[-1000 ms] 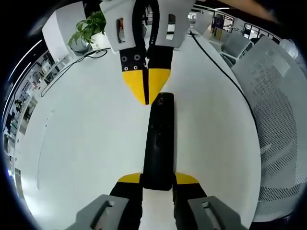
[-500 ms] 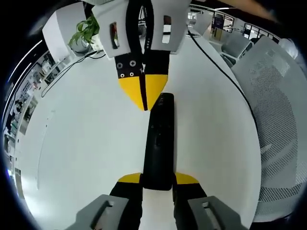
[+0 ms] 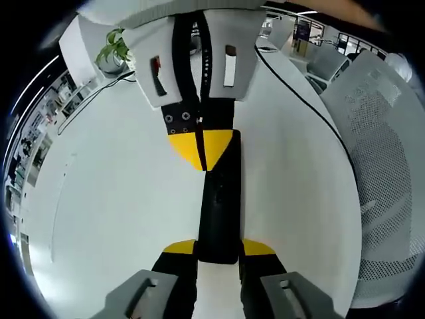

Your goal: Press the specified remote control buttons in sequence, fully releasing each button before pressing the next.

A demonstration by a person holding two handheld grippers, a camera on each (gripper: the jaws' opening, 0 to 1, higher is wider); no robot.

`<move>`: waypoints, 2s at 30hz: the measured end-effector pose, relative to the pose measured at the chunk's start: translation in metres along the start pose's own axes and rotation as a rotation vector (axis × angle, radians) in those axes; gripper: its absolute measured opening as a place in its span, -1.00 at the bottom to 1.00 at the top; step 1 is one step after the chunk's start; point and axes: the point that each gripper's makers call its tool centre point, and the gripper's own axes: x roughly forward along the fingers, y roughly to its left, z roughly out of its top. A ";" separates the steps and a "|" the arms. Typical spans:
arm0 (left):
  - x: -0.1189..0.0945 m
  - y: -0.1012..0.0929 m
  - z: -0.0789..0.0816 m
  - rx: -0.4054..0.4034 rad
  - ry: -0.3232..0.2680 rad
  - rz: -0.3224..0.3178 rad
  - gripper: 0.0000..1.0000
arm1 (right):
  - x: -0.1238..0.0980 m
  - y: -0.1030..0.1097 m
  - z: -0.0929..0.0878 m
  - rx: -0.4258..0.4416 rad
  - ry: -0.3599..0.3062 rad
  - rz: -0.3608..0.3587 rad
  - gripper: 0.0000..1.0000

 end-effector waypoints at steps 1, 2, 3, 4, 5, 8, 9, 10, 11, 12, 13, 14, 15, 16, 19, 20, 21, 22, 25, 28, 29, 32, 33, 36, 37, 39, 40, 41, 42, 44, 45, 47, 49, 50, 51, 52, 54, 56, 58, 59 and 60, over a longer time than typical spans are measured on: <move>0.000 0.000 0.000 0.001 0.000 0.001 -0.56 | 0.002 -0.001 -0.001 0.003 0.001 0.003 -1.00; 0.000 0.000 0.000 0.001 -0.001 0.001 -0.56 | 0.003 -0.002 -0.001 0.001 0.002 0.002 -1.00; 0.000 0.000 0.000 0.001 -0.002 0.002 -0.56 | 0.003 -0.003 -0.001 0.002 0.003 0.001 -1.00; 0.000 0.000 0.000 0.001 -0.002 0.002 -0.56 | 0.003 -0.003 -0.001 0.004 0.001 0.003 -1.00; 0.000 0.000 0.000 0.001 -0.002 0.002 -0.56 | 0.004 -0.003 0.000 0.002 0.003 0.004 -1.00; 0.000 -0.001 0.000 0.002 -0.001 0.004 -0.56 | 0.005 -0.003 -0.001 -0.001 0.009 0.007 -1.00; 0.000 -0.001 0.000 0.002 0.000 0.005 -0.56 | 0.006 -0.003 -0.001 -0.003 0.012 0.008 -1.00; 0.000 -0.001 0.000 0.003 0.000 0.005 -0.56 | 0.007 -0.003 -0.001 -0.004 0.015 0.009 -1.00; 0.000 -0.001 0.000 0.002 0.000 0.006 -0.56 | 0.007 -0.003 -0.002 -0.004 0.017 0.011 -1.00; 0.000 0.000 0.000 0.002 0.000 0.006 -0.56 | 0.008 -0.002 -0.002 -0.005 0.018 0.013 -1.00; 0.000 0.000 0.000 0.002 0.000 0.006 -0.56 | 0.009 -0.002 -0.002 -0.007 0.021 0.014 -1.00; 0.000 0.000 0.000 0.002 0.000 0.006 -0.56 | 0.010 -0.002 -0.003 -0.014 0.026 0.012 -1.00; 0.000 0.000 0.000 0.000 -0.001 0.006 -0.55 | 0.009 -0.002 -0.002 -0.013 0.024 0.013 -1.00; 0.000 0.000 0.000 0.001 -0.001 0.006 -0.55 | 0.009 -0.002 -0.002 -0.012 0.024 0.014 -1.00; 0.000 0.000 0.000 -0.002 -0.001 0.004 -0.55 | 0.009 -0.002 -0.002 -0.014 0.028 0.017 -1.00; 0.000 0.000 0.000 -0.003 -0.001 0.003 -0.55 | 0.009 -0.003 -0.002 -0.012 0.029 0.017 -1.00; 0.000 0.000 0.000 -0.005 -0.001 0.002 -0.55 | 0.009 -0.003 -0.002 -0.013 0.030 0.018 -1.00; 0.000 0.000 0.000 -0.006 -0.002 0.001 -0.55 | 0.010 -0.003 -0.002 -0.012 0.030 0.019 -1.00; 0.000 0.001 0.000 -0.008 -0.002 0.006 -0.56 | 0.010 -0.003 -0.002 -0.008 0.028 0.021 -1.00; 0.000 0.001 0.000 -0.013 -0.006 0.010 -0.56 | 0.010 -0.003 -0.002 -0.006 0.029 0.019 -1.00; 0.000 0.001 0.000 -0.014 -0.008 0.010 -0.56 | 0.010 -0.003 -0.002 -0.006 0.030 0.019 -1.00; 0.000 0.001 0.000 -0.009 -0.005 0.010 -0.56 | 0.010 -0.002 -0.002 -0.007 0.032 0.017 -1.00; 0.000 0.001 0.000 -0.010 -0.005 0.010 -0.56 | 0.010 -0.003 -0.002 -0.007 0.033 0.016 -1.00; 0.000 0.001 0.000 -0.009 -0.006 0.011 -0.56 | 0.009 -0.003 -0.002 -0.020 0.034 0.013 -1.00; 0.000 0.001 0.000 -0.006 -0.005 0.012 -0.56 | 0.009 -0.003 -0.002 -0.021 0.033 0.010 -1.00; 0.000 0.001 0.000 -0.006 -0.007 0.010 -0.56 | 0.006 -0.004 0.002 -0.027 0.015 -0.011 -1.00; 0.000 0.001 -0.001 -0.004 -0.009 0.009 -0.55 | 0.004 -0.004 0.005 -0.012 -0.002 -0.010 -1.00; 0.000 0.001 -0.001 -0.010 -0.012 0.008 -0.55 | 0.000 -0.006 0.007 -0.021 -0.012 -0.020 -1.00; 0.000 0.002 -0.001 -0.010 -0.012 0.007 -0.55 | -0.003 -0.005 0.007 -0.019 -0.010 -0.018 -1.00; 0.000 0.001 -0.001 -0.010 -0.010 0.006 -0.55 | -0.006 -0.006 0.007 -0.029 -0.006 -0.025 -1.00; 0.000 0.001 -0.001 -0.010 -0.009 0.006 -0.55 | -0.008 -0.006 0.006 -0.028 -0.003 -0.024 -1.00; 0.000 0.001 -0.001 -0.008 -0.008 0.007 -0.55 | -0.011 -0.006 0.005 -0.033 -0.002 -0.030 -1.00; 0.000 0.001 -0.001 -0.009 -0.006 0.008 -0.55 | -0.014 -0.006 0.004 -0.029 -0.001 -0.035 -1.00; 0.000 0.001 -0.001 -0.008 -0.005 0.009 -0.55 | -0.015 -0.006 0.003 -0.024 0.001 -0.036 -1.00; 0.000 0.002 -0.001 -0.006 -0.004 0.010 -0.55 | -0.016 -0.005 0.002 -0.024 0.001 -0.037 -1.00; 0.000 0.002 -0.001 -0.007 -0.004 0.010 -0.55 | -0.016 -0.005 0.002 -0.023 0.001 -0.039 -1.00; 0.000 0.001 -0.001 -0.007 -0.004 0.010 -0.55 | -0.019 -0.004 0.001 -0.017 0.001 -0.041 -1.00; 0.000 0.001 -0.001 -0.007 -0.003 0.009 -0.55 | -0.020 -0.004 0.001 -0.014 0.000 -0.042 -1.00; 0.000 0.001 -0.001 -0.007 -0.003 0.008 -0.55 | -0.021 -0.003 0.001 -0.010 -0.001 -0.042 -1.00; 0.000 0.001 -0.001 -0.006 -0.003 0.007 -0.55 | -0.021 -0.003 0.001 -0.008 -0.001 -0.042 -1.00; 0.000 0.001 -0.001 -0.007 -0.003 0.007 -0.55 | -0.021 -0.002 0.002 -0.007 -0.003 -0.041 -1.00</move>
